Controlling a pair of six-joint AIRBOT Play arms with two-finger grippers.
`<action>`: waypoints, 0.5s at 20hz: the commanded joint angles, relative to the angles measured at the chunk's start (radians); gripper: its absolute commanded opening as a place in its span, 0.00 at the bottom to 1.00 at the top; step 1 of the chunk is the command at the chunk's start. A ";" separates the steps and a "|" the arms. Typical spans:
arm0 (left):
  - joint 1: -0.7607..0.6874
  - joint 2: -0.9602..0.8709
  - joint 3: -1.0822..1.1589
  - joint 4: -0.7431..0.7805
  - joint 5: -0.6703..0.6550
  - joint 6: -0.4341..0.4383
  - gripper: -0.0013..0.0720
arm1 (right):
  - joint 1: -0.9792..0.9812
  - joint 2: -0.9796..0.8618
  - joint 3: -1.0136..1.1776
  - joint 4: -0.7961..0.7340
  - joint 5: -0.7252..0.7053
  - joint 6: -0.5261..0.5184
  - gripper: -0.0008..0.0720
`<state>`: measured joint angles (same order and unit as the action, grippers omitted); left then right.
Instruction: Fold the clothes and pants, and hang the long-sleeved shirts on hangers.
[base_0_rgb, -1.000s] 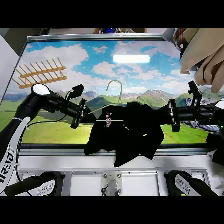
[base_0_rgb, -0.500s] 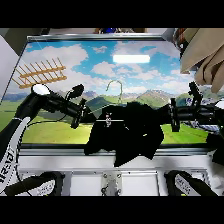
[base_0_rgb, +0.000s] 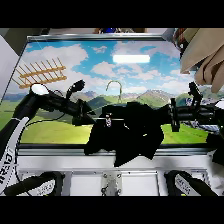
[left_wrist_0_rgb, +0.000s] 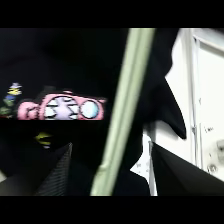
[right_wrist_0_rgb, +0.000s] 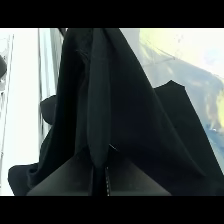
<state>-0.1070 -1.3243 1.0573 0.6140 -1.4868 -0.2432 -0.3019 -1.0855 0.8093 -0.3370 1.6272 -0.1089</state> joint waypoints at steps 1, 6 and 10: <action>0.061 0.050 0.001 -0.034 0.089 -0.094 0.71 | 0.000 0.000 0.000 -0.002 0.000 0.000 0.03; 0.209 0.190 0.001 -0.031 0.198 -0.219 0.71 | 0.000 0.000 0.000 -0.003 0.000 0.000 0.03; 0.328 0.289 0.001 -0.030 0.248 -0.364 0.71 | 0.000 0.002 0.000 -0.002 -0.007 0.013 0.03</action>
<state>0.1406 -1.1038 1.0576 0.5838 -1.2999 -0.4793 -0.3019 -1.0851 0.8093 -0.3397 1.6264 -0.1085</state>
